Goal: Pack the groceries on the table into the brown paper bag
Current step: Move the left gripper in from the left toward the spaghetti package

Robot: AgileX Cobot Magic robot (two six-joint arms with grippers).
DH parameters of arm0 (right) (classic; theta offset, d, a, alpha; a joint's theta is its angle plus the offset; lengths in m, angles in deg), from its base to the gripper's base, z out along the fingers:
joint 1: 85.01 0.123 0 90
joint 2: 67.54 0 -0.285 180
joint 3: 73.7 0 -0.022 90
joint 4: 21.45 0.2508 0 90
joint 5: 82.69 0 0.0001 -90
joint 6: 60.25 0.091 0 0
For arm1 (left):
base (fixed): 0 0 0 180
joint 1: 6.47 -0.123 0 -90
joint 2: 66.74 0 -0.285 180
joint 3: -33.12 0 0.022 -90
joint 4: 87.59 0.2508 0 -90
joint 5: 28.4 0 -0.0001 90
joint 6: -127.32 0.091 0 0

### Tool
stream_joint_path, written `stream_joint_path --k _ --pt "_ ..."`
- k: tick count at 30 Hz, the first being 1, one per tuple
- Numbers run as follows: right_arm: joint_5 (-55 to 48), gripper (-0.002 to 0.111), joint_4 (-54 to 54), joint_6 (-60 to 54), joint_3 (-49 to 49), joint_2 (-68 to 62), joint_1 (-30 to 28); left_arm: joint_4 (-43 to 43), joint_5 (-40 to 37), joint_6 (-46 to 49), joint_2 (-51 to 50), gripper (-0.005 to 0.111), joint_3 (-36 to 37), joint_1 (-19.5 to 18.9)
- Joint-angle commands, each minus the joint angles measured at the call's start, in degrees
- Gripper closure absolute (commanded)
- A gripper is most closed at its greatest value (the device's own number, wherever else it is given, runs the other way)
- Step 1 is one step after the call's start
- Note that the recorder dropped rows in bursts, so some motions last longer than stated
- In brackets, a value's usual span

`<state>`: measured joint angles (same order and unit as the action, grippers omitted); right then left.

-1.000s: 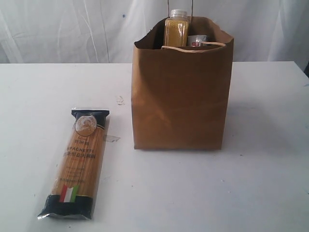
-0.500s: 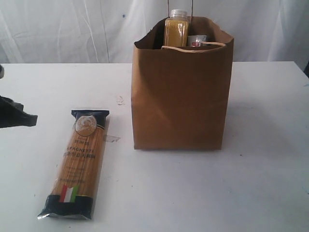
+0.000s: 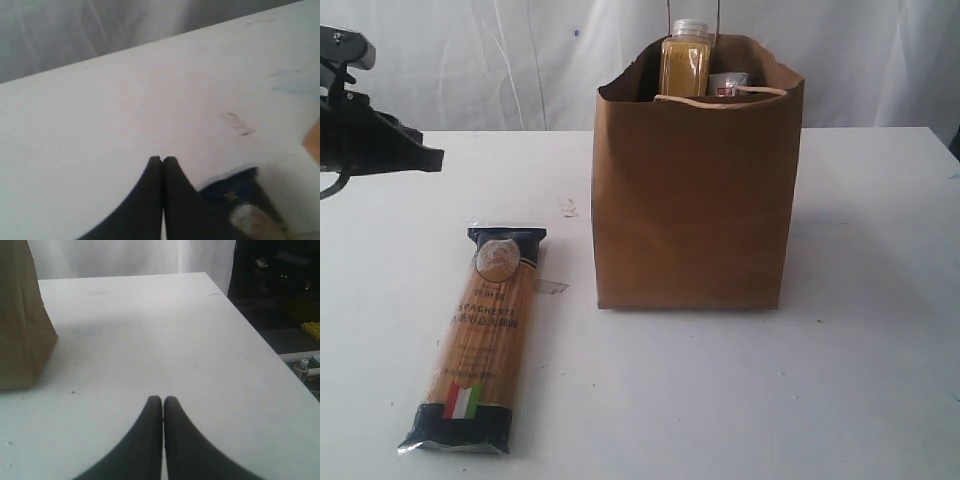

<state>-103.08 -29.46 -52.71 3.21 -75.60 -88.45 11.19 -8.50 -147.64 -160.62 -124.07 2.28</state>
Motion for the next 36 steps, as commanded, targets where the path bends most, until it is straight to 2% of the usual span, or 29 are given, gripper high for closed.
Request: stream_joint_path --k 1,2,4,5,6,7,9,11,12,13,14,15,16,18,19,20,21,22,24,26,28,29,31,32,36 --pt "0.24 0.108 -0.56 0.18 0.31 0.27 -0.01 1.17 -18.68 7.17 1.46 0.107 1.53 0.01" --pt "0.24 0.108 -0.56 0.18 0.31 0.27 -0.01 1.17 -24.31 7.94 1.46 0.107 2.74 -0.09" --pt "0.24 0.108 -0.56 0.18 0.31 0.27 -0.01 1.17 -25.75 9.79 1.46 0.107 4.69 -0.09" --pt "0.24 0.108 -0.56 0.18 0.31 0.27 -0.01 1.17 -23.48 10.84 1.46 0.107 5.15 -0.09" --pt "0.24 0.108 -0.56 0.18 0.31 0.27 -0.01 1.17 -15.98 11.06 1.46 0.107 4.97 -0.09" --pt "0.24 0.108 -0.56 0.18 0.31 0.27 -0.01 1.17 -12.72 9.83 1.46 0.107 4.33 -0.09" --pt "0.24 0.108 -0.56 0.18 0.31 0.27 -0.01 1.17 -10.54 4.51 1.46 0.107 3.33 -0.09" --pt "0.24 0.108 -0.56 0.18 0.31 0.27 -0.01 1.17 -11.81 4.92 1.46 0.107 3.06 -0.09" --pt "0.24 0.108 -0.56 0.18 0.31 0.27 -0.01 1.17 -14.76 5.99 1.46 0.107 3.06 -0.09" --pt "0.24 0.108 -0.56 0.18 0.31 0.27 -0.01 1.17 -24.01 11.39 1.46 0.107 3.06 -0.09" --pt "0.24 0.108 -0.56 0.18 0.31 0.27 -0.01 1.17 -30.01 14.40 1.34 0.107 3.06 -0.09" --pt "0.24 0.108 -0.56 0.18 0.31 0.27 -0.01 -0.02 -40.59 18.64 0.87 0.107 3.06 -0.09" --pt "0.24 0.108 -0.56 0.18 0.31 0.27 -0.01 -2.38 -44.47 21.30 0.44 0.107 3.06 -0.09" --pt "0.24 0.108 -0.56 0.18 0.31 0.27 -0.01 -16.36 -40.27 34.08 -0.76 0.107 3.06 -1.69" --pt "0.24 0.108 -0.56 0.18 0.31 0.27 -0.01 -33.77 -35.21 49.05 -2.16 0.107 3.06 -2.67" --pt "0.24 0.108 -0.56 0.18 0.31 0.27 -0.01 -53.90 -37.27 67.43 -4.01 0.107 2.23 -2.67" --pt "0.24 0.108 -0.56 0.18 0.31 0.27 -0.01 -66.01 -41.45 81.57 -5.23 0.107 0.46 -2.67" --pt "0.24 0.108 -0.56 0.18 0.31 0.27 -0.01 -85.93 -48.73 99.13 -6.38 0.107 -4.11 -2.67" --pt "0.24 0.108 -0.56 0.18 0.31 0.27 -0.01 -111.17 -58.16 115.95 -6.50 0.107 -12.14 -2.24" --pt "0.24 0.108 -0.56 0.18 0.31 0.27 -0.01 -127.65 -64.42 126.00 -6.35 0.107 -17.89 -0.35" --pt "0.24 0.108 -0.56 0.18 0.31 0.27 -0.01 -138.23 -64.20 135.41 -6.35 0.107 -18.24 2.38" --pt "0.24 0.108 -0.56 0.18 0.31 0.27 -0.01 -139.49 -62.64 137.52 -6.50 0.107 -17.48 3.22" --pt "0.24 0.108 -0.56 0.18 0.31 0.27 -0.01 -139.72 -57.27 138.67 -6.59 0.107 -15.60 4.71" --pt "0.24 0.108 -0.56 0.58 0.31 0.27 0.08 -139.75 -50.97 137.33 -6.59 0.107 -12.83 5.14" --pt "0.24 0.108 -0.56 1.32 0.31 0.27 0.08 -139.88 -43.76 135.77 -6.59 0.107 -8.74 5.14"
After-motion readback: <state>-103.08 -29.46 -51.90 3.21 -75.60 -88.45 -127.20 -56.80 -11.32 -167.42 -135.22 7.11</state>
